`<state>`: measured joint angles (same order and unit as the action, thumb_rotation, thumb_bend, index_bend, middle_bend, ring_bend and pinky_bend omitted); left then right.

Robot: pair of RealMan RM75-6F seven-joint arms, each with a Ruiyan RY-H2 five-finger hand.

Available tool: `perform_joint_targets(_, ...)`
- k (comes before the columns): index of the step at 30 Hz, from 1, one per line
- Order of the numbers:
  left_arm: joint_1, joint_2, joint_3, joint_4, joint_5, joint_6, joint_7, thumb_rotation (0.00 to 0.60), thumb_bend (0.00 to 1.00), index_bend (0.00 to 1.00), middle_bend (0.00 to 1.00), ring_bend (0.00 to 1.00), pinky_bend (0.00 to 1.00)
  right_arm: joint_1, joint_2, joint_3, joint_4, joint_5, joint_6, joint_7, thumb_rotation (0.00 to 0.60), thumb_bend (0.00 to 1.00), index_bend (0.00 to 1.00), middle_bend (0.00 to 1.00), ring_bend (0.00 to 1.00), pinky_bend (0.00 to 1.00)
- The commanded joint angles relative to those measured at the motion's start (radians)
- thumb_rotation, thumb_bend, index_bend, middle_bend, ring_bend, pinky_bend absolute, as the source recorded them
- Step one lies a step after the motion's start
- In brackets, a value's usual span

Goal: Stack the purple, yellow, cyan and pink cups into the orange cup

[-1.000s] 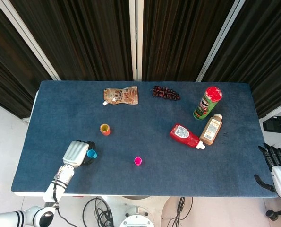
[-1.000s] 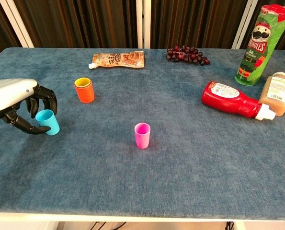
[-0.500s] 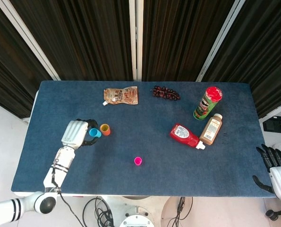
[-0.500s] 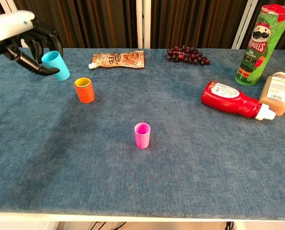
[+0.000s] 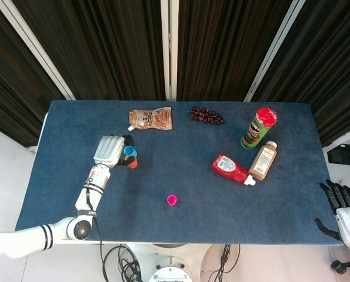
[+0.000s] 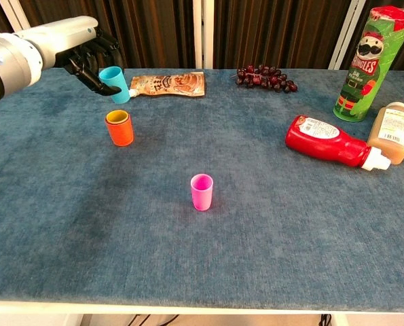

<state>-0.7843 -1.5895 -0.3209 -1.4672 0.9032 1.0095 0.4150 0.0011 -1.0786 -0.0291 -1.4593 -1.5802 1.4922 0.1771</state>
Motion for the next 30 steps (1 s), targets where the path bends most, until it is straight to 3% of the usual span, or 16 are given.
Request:
perform_joint_targets(1,-0.004,-0.011,0.011,0.019,-0.004,-0.006,-0.013,0.600,0.30,0.52,0.52,0.53,0.44,-0.001,0.001,0.002,0.003,0.004,0.000,0.003,0.600,0.22,0.00,0.00,0.00,0.00)
perform_joint_targets(17,-0.002,-0.043,0.069,0.092,0.001,-0.025,-0.023,0.600,0.29,0.49,0.49,0.50,0.41,0.000,-0.001,0.005,0.012,0.006,-0.002,0.013,0.600,0.22,0.00,0.00,0.00,0.00)
perform_joint_targets(24,-0.003,-0.034,0.071,0.079,0.011,-0.045,-0.055,0.600,0.23,0.16,0.20,0.18,0.25,0.000,0.001,0.006,0.012,0.008,-0.003,0.013,0.600,0.22,0.00,0.00,0.00,0.00)
perform_joint_targets(30,0.006,0.013,0.076,-0.041,0.091,0.007,-0.054,0.600,0.23,0.17,0.19,0.16,0.24,0.002,0.002,0.009,0.013,0.012,-0.004,0.016,0.600,0.22,0.00,0.00,0.00,0.00)
